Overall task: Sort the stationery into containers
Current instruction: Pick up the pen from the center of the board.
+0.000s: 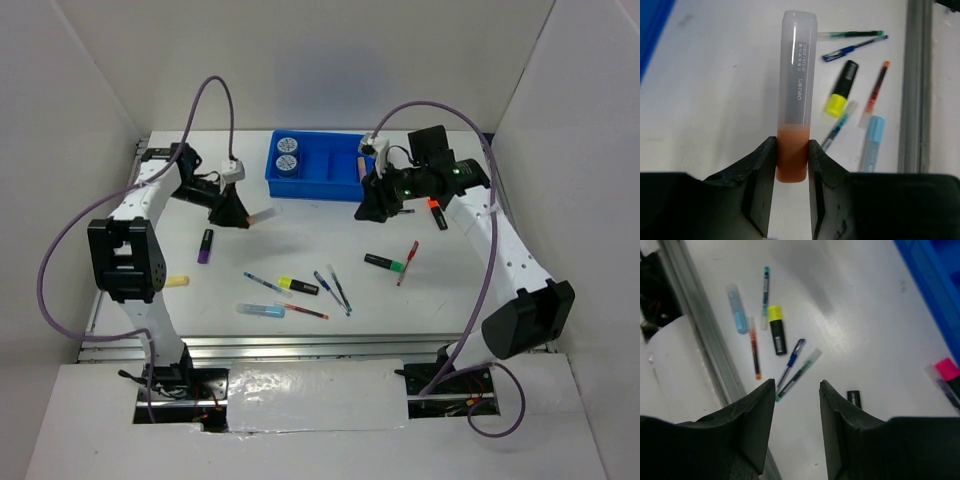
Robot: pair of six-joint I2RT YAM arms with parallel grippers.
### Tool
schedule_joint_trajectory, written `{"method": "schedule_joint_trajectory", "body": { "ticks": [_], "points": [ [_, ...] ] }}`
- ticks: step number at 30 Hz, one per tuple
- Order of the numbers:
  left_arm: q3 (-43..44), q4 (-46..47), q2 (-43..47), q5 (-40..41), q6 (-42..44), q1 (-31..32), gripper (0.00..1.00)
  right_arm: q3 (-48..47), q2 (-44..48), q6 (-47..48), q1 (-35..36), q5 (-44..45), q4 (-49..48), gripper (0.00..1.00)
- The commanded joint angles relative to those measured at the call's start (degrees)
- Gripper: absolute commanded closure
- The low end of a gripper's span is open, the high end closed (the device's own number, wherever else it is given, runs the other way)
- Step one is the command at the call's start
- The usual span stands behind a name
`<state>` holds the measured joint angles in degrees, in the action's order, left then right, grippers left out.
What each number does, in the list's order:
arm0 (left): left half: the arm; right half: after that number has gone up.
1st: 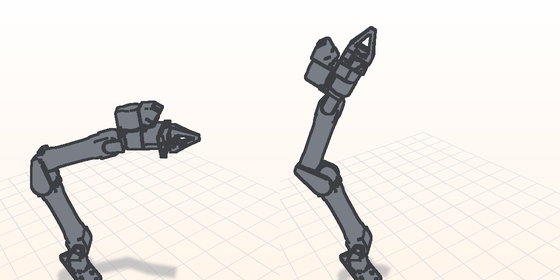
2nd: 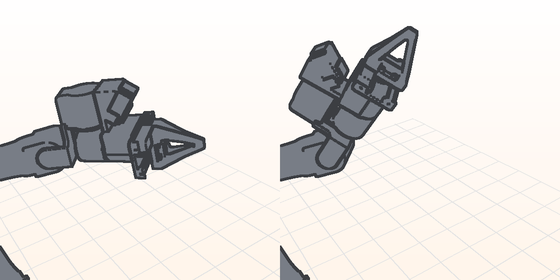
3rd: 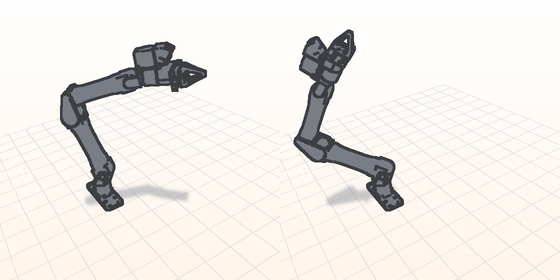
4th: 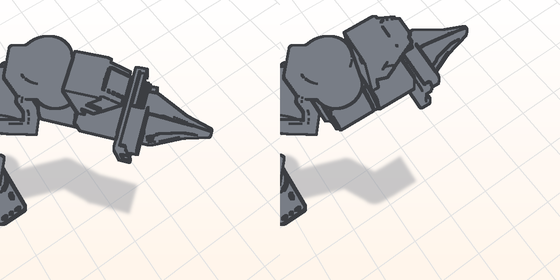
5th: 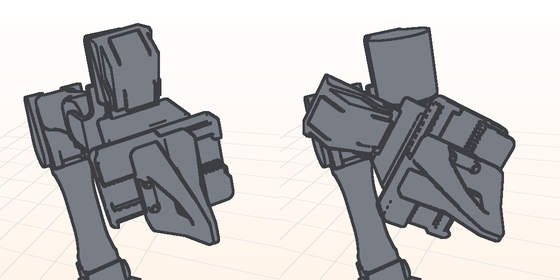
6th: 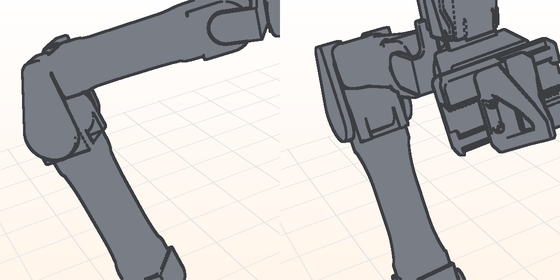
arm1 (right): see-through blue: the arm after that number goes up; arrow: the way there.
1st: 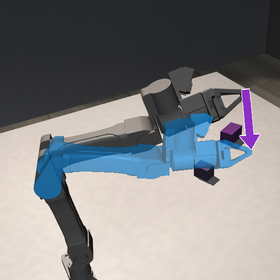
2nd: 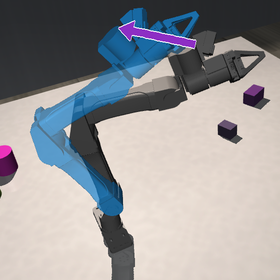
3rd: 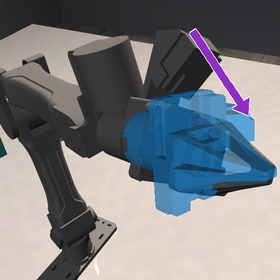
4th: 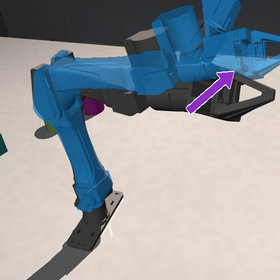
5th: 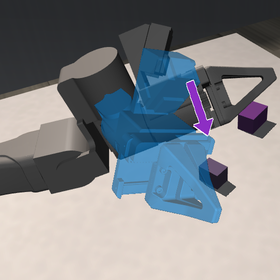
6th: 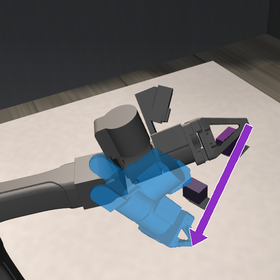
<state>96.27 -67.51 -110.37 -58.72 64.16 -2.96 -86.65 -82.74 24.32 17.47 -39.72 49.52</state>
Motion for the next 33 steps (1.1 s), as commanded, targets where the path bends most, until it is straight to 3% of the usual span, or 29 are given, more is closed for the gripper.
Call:
{"method": "schedule_joint_trajectory", "body": {
  "ticks": [1, 5, 7, 11, 19, 24, 33],
  "points": [
    [-4.4, -6.4, 6.8, -5.8, 13.5, 2.5, 0.95, -4.1, -3.3, -0.1, 1.9, -9.3, 9.4, 0.53],
    [-12.0, 8.7, 17.5, 0.5, 8.2, 10.1, 0.97, -5.1, -7.6, -4.2, 4.2, -16.6, 13.0, 0.49],
    [-13.7, 11.8, 20.4, 4.6, 8.3, 12.1, 0.98, -4.9, -8.6, -6.3, 5.2, -17.5, 12.5, 0.46],
    [-10.4, 6.4, 20.7, 6.6, 14.7, 15.8, 0.98, -6.6, -12.4, -8.1, 6.2, -21.1, 13.8, 0.43],
    [-8.8, 5.1, 21.9, 14.6, 21.8, 23.2, 0.99, -15.1, -20.4, -3.8, 6.3, -27.2, 24.4, 0.4],
    [-7.8, 6.2, 21.8, 14.4, 20.6, 24.9, 1.0, -11.6, -18.3, -9.5, 8.1, -22.0, 17.0, 0.35],
    [-5.4, 8.2, 20.4, 13.9, 16.9, 26.3, 1.0, -6.9, -18.8, -21.1, 9.5, -17.4, 5.0, 0.39]
  ]
}}
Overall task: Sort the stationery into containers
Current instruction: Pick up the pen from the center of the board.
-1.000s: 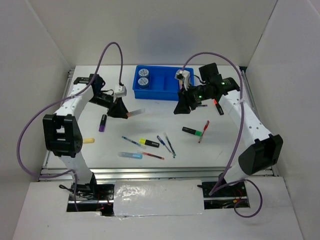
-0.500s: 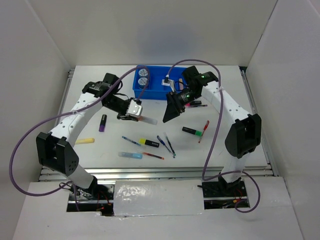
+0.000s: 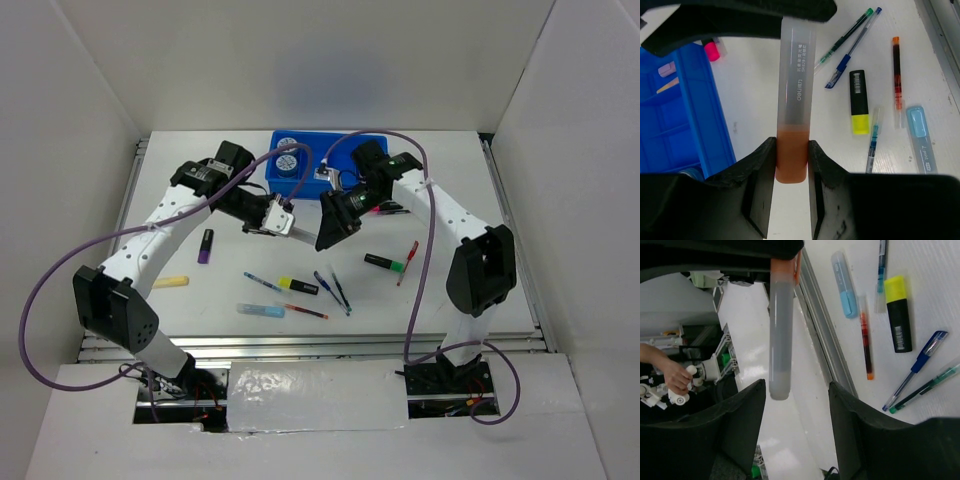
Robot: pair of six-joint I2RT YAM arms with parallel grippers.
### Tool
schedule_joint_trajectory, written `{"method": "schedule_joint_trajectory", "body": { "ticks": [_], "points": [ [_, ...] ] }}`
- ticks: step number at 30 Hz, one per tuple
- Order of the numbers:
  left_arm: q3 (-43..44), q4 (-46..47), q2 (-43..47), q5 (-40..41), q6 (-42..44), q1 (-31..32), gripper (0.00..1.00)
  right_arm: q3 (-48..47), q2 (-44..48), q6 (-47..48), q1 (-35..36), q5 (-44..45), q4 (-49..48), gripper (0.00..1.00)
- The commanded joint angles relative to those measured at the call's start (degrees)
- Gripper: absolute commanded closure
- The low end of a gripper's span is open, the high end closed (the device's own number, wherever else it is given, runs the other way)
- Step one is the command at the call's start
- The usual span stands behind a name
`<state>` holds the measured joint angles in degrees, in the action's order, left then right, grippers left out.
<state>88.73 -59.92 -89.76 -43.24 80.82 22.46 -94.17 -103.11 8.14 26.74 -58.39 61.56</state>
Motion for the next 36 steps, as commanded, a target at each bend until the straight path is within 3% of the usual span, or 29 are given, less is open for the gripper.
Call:
{"method": "schedule_joint_trajectory", "body": {
  "ticks": [1, 11, 20, 24, 26, 28, 29, 31, 32, 33, 35, 36],
  "points": [
    [2.0, 0.6, -0.2, -1.3, 0.4, 1.0, 1.0, 0.6, 1.5, -5.2, 0.3, 0.9, -7.5, 0.4],
    [0.2, 1.0, 0.1, 0.0, 1.1, 2.2, 1.0, -3.2, -0.2, -4.1, 1.1, 0.0, -7.1, 0.48],
    [0.2, 3.1, -0.2, 0.5, -0.8, 2.0, 1.0, -3.0, -0.7, -1.2, 2.8, -0.9, -3.5, 0.72],
    [-0.1, 3.6, 0.1, 0.4, -1.1, 1.7, 1.0, -2.7, -0.9, -0.1, 3.1, -1.7, -2.1, 0.75],
    [-0.2, 3.8, 0.1, 0.5, -1.4, 1.7, 0.98, -2.5, -0.8, -0.1, 3.1, -1.4, -2.3, 0.87],
    [-0.6, 4.7, 0.3, 0.8, -3.5, 1.6, 0.75, -2.1, -0.3, -0.8, 2.2, -1.2, -3.5, 0.96],
    [-1.0, 6.2, 0.6, 0.8, -4.8, 1.5, 0.48, -1.9, 0.0, -1.2, 1.7, -0.9, -4.0, 0.98],
    [-1.3, 8.5, 1.0, -0.7, -9.8, -0.8, 0.33, -1.8, 0.3, -3.2, -0.9, -0.1, -5.7, 1.0],
    [-1.5, 9.5, 1.2, -1.7, -12.1, -2.0, 0.21, -1.3, 0.5, -3.9, -2.0, 1.1, -6.8, 1.0],
    [-1.8, 13.2, 1.5, -3.2, -19.0, -4.3, 0.01, -1.0, 1.2, -5.8, -4.7, 2.1, -9.5, 1.0],
    [-3.2, 17.8, 2.5, -3.3, -26.3, -6.9, 0.01, -0.1, 2.5, -8.0, -7.3, 7.6, -12.8, 1.0],
    [-3.9, 23.6, 3.1, -2.4, -35.2, -9.4, 0.01, -0.1, 2.6, -9.9, -8.7, 10.7, -15.7, 1.0]
  ]
}}
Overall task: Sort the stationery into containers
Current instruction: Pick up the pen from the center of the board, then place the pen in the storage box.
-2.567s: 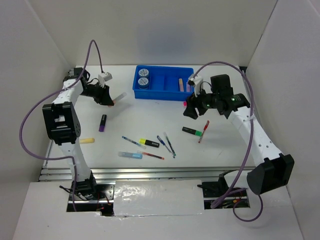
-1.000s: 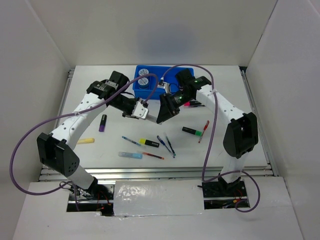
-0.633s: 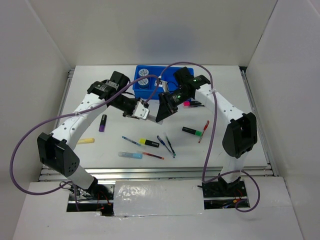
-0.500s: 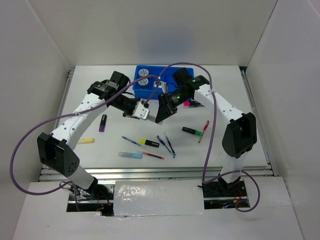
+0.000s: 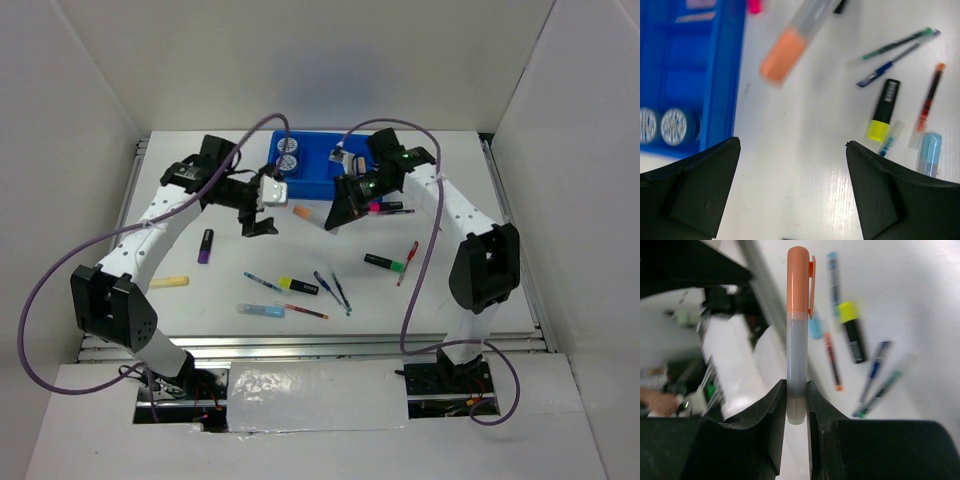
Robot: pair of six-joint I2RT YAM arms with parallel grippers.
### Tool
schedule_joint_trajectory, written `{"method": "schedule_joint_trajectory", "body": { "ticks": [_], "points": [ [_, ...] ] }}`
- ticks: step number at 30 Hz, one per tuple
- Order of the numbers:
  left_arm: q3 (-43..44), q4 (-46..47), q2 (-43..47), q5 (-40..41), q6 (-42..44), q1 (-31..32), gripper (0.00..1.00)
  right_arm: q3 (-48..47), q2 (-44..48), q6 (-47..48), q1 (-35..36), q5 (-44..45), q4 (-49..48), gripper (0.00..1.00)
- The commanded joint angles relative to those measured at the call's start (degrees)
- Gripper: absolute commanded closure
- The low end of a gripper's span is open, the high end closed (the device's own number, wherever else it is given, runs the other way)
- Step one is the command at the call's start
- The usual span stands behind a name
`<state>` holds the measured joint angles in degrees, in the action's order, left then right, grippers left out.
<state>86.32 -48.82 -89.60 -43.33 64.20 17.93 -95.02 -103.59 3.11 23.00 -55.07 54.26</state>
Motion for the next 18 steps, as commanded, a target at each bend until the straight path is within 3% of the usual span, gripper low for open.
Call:
{"method": "schedule_joint_trajectory", "body": {
  "ticks": [1, 3, 6, 9, 11, 15, 18],
  "points": [
    [-2.4, 15.7, 3.3, -1.2, -23.4, -6.1, 0.01, 0.6, 3.5, -5.7, -6.2, 10.4, -9.9, 1.0],
    [-4.8, 20.8, 4.8, 1.7, -35.1, -9.6, 0.01, -0.8, 3.5, -7.8, -9.7, 20.1, -14.5, 1.0],
    [-8.6, 27.4, 7.1, 5.5, -43.1, -13.0, 0.01, -3.3, 2.3, -9.8, -12.8, 33.4, -19.4, 1.0],
    [-13.0, 33.7, 9.5, 13.9, -57.6, -15.4, 0.01, -10.7, -3.3, -10.4, -13.9, 43.5, -21.7, 1.0],
    [-14.8, 34.8, 10.6, 22.6, -61.2, -15.5, 0.01, -18.0, -9.3, -11.1, -13.9, 46.8, -20.9, 1.0],
    [-14.8, 30.3, 10.3, 28.6, -68.0, -16.6, 0.01, -22.8, -16.1, -12.7, -12.9, 53.6, -24.8, 1.0],
    [-14.1, 26.4, 9.2, 31.6, -64.9, -16.6, 0.01, -25.2, -20.3, -14.1, -11.8, 58.5, -26.3, 1.0]
  ]
}}
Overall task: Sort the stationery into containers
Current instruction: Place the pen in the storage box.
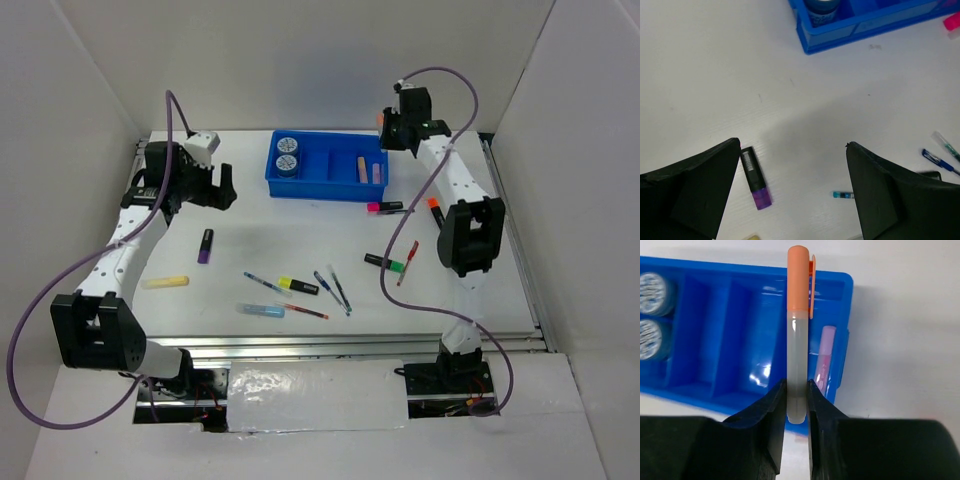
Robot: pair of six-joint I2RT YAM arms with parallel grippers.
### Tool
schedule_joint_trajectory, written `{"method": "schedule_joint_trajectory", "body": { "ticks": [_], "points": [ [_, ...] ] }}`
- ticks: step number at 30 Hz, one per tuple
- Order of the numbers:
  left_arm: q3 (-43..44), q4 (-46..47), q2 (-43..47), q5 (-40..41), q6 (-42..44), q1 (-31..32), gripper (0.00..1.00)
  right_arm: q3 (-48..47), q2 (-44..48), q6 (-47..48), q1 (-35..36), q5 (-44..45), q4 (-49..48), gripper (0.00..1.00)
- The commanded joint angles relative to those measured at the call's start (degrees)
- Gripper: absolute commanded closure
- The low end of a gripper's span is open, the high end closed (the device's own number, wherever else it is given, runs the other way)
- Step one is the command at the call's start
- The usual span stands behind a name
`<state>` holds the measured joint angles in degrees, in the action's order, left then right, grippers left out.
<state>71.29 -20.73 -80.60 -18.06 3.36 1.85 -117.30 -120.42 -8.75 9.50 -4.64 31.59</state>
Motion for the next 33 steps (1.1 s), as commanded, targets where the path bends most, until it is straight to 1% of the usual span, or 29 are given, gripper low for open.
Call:
{"method": "schedule_joint_trajectory", "body": {
  "ticks": [1, 2, 5, 11, 12, 13, 14, 15, 16, 17, 18, 19, 20, 21, 23, 24, 25, 26, 27, 29, 30, 31, 33],
  "points": [
    [0.4, -2.1, 0.0, 7.1, -1.9, -0.9, 0.01, -5.2, -5.8, -2.8, 1.8, 10.1, -3.6, 1.0],
    [-0.1, -2.6, 0.1, 6.6, -0.3, -1.6, 0.01, -5.9, -6.7, -3.5, 2.2, 10.4, -3.3, 1.0],
    [-2.6, -2.4, 1.7, -0.4, 0.1, -5.8, 0.01, -6.5, -8.6, -3.9, 3.1, 10.5, -3.9, 1.0],
    [-4.4, -2.8, 1.8, -0.7, 0.2, -6.9, 0.01, -6.6, -11.3, -5.6, 4.5, 11.8, -3.5, 1.0],
    [-4.2, -4.0, 1.1, -1.4, 0.7, -6.9, 0.01, -6.4, -11.8, -5.8, 4.6, 12.2, -3.3, 0.97],
    [-4.1, -4.9, 0.8, -3.1, 3.9, -7.1, 0.01, -6.0, -12.0, -5.9, 4.6, 12.2, -3.1, 0.9],
    [-4.1, -7.1, 0.2, -7.1, 5.8, -7.1, 0.01, -5.6, -12.4, -5.9, 4.7, 12.3, -3.0, 0.87],
    [-4.4, -7.8, 0.1, -8.6, 7.5, -7.3, 0.01, -5.5, -12.6, -6.0, 4.7, 12.2, -2.9, 0.84],
    [-4.7, -8.6, 0.1, -10.5, 10.8, -7.6, 0.01, -5.6, -12.7, -6.1, 4.8, 12.4, -2.8, 0.69],
    [-5.4, -9.3, 0.3, -12.3, 12.9, -7.9, 0.01, -5.4, -12.9, -6.2, 4.7, 12.3, -2.7, 0.62],
    [-5.9, -11.0, 0.5, -15.9, 17.4, -8.1, 0.04, -5.4, -12.8, -5.9, 4.7, 12.1, -2.8, 0.58],
    [-6.4, -11.8, 0.9, -17.3, 19.7, -8.4, 0.05, -5.4, -12.6, -5.9, 4.7, 11.9, -2.7, 0.53],
    [-7.6, -12.7, 1.6, -18.4, 21.9, -8.4, 0.07, -5.2, -12.3, -5.8, 4.7, 11.8, -2.7, 0.5],
    [-8.2, -15.0, 2.0, -20.5, 27.6, -8.6, 0.08, -5.1, -12.0, -5.7, 4.7, 11.4, -2.7, 0.44],
    [-10.0, -19.0, 3.2, -22.9, 35.1, -8.5, 0.12, -5.2, -10.9, -5.1, 4.8, 10.3, -2.2, 0.41],
    [-10.6, -21.2, 3.7, -24.7, 43.5, -8.3, 0.15, -5.2, -10.4, -4.7, 4.8, 9.7, -2.0, 0.4],
    [-12.0, -26.2, 4.7, -25.5, 48.2, -8.1, 0.16, -5.2, -8.9, -4.3, 4.8, 9.2, -1.2, 0.4],
    [-12.8, -28.6, 5.0, -26.2, 52.3, -7.9, 0.2, -5.2, -8.0, -3.2, 4.9, 8.7, -0.8, 0.4],
    [-13.6, -31.9, 5.6, -26.7, 59.4, -7.1, 0.21, -5.1, -7.1, -2.3, 5.0, 7.3, 0.2, 0.4],
    [-16.8, -32.4, 7.9, -26.0, 62.8, -5.7, 0.23, -4.4, -3.8, -0.1, 5.1, 5.8, 1.4, 0.4],
    [-19.3, -31.1, 8.8, -23.9, 64.2, -3.3, 0.24, -4.0, -2.4, 0.5, 5.0, 5.1, 2.5, 0.4],
    [-20.5, -30.2, 10.2, -22.7, 64.9, -2.3, 0.24, -2.2, 0.8, 1.3, 4.7, 4.9, 2.9, 0.4],
    [-24.0, -28.4, 11.7, -20.2, 66.0, 3.3, 0.25, 0.3, 4.2, 1.8, 4.2, 1.5, 3.8, 0.4]
  ]
}}
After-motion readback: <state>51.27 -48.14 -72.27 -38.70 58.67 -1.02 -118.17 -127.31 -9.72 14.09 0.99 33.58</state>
